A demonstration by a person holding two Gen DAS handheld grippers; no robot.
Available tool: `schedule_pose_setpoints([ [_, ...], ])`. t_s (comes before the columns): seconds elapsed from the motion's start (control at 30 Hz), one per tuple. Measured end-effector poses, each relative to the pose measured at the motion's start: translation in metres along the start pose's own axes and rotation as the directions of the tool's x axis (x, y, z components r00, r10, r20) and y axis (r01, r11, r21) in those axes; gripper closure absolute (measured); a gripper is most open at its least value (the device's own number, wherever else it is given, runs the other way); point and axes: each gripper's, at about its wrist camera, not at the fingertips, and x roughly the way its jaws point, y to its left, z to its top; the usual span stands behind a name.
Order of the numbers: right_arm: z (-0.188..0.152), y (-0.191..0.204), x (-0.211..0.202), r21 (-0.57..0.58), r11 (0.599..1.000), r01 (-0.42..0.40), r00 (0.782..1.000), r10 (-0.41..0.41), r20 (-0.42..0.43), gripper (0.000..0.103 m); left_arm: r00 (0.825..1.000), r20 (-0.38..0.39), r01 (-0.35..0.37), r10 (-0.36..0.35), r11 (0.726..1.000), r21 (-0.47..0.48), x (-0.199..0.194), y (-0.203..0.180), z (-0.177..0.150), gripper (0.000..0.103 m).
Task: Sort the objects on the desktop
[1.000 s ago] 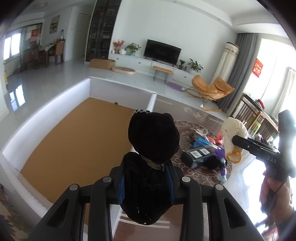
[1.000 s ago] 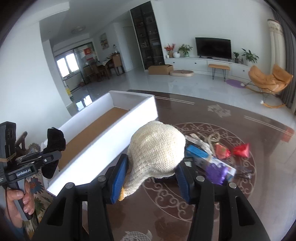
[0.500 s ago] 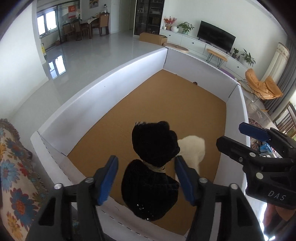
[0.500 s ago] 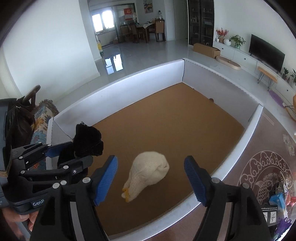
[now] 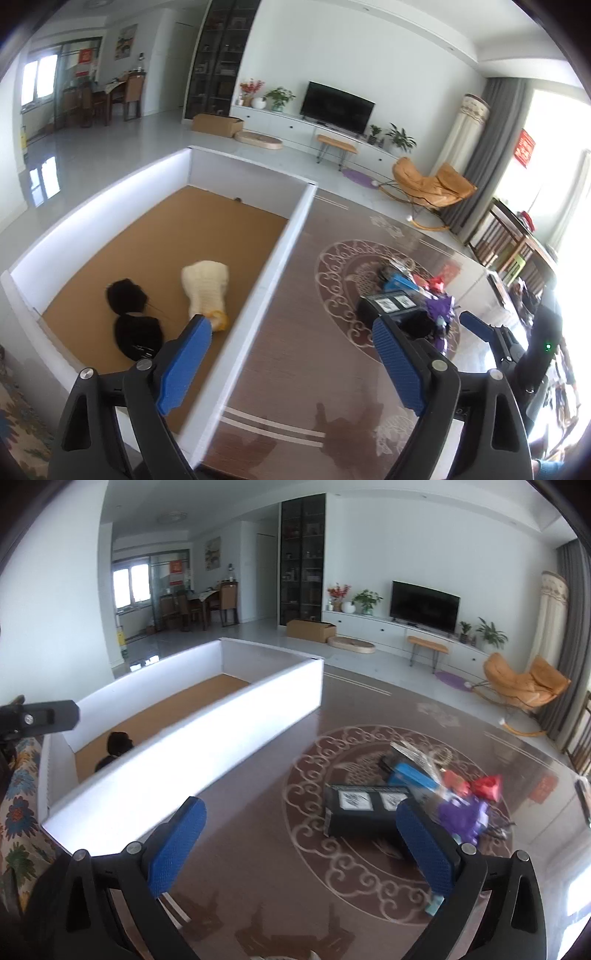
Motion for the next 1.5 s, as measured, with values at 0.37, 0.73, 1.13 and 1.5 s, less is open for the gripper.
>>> schedule_pose_setpoints([
  [0.37,-0.121,-0.156,-0.007,0.17,0.946,0.276,0.927,-0.215,-0.307,0.0,0.963,-0.27,0.09,-0.024,0.968,0.234,0.128,-0.109,-0.096,0.006],
  [0.73,-0.109,-0.142,0.015,0.208,0.955,0.213,0.937,-0.14,-0.319,0.0,0.967,-0.237,-0.016,0.098,0.945,0.327,0.163,-0.096,-0.095,0.0],
  [1.13,-0.108,-0.141,0.012,0.207,0.955,0.214,0.938,-0.142,-0.317,0.0,0.969,-0.23,-0.013,0.093,0.945,0.327,0.159,-0.095,-0.097,0.0],
  [1.5,-0.109,-0.141,0.011,0.207,0.954,0.215,0.938,-0.142,-0.317,0.0,0.969,-0.23,-0.014,0.093,0.945,0.326,0.158,-0.095,-0.097,0.0],
])
